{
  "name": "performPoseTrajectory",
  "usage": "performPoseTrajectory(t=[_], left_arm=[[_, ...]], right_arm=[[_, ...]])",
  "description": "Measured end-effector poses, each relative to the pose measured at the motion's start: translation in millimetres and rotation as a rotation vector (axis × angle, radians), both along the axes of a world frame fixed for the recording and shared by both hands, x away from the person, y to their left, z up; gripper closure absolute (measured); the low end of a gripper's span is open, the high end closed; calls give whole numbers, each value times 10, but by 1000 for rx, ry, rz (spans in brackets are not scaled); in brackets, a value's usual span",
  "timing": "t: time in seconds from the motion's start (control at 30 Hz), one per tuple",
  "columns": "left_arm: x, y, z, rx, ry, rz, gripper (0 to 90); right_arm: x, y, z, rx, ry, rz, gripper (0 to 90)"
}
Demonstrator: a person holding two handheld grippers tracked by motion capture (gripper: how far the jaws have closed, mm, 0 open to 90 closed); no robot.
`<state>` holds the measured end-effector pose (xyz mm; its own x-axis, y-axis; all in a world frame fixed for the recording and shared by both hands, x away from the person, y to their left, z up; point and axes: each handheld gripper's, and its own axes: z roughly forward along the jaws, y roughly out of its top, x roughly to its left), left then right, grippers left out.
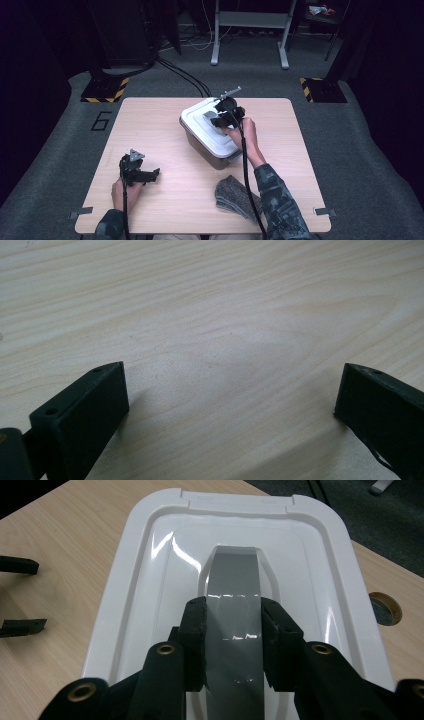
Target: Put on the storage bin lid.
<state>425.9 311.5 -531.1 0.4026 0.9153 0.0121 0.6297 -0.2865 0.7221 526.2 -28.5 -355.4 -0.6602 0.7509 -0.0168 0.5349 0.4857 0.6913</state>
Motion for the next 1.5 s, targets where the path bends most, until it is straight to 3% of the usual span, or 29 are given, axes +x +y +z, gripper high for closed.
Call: performPoseTrajectory(t=[0.57, 0.77, 0.97, 1.17, 1.27, 1.5], left_arm=[[0, 0, 0, 0, 0, 0, 3], [0, 0, 0, 0, 0, 0, 2], [0, 0, 0, 0, 0, 0, 3], [0, 0, 0, 0, 0, 0, 3], [0, 0, 0, -1, 0, 0, 2], [0, 0, 0, 0, 0, 0, 2]], right_arm=[[3, 102, -89, -46, 1, 25, 666], [-1, 98, -94, -40, -2, 21, 660], [-6, 29, -51, -16, -5, 33, 435], [-35, -123, 19, 16, -27, 10, 234], [-69, -222, 58, 38, -31, -18, 169], [-133, -478, 118, 67, -72, -33, 132]])
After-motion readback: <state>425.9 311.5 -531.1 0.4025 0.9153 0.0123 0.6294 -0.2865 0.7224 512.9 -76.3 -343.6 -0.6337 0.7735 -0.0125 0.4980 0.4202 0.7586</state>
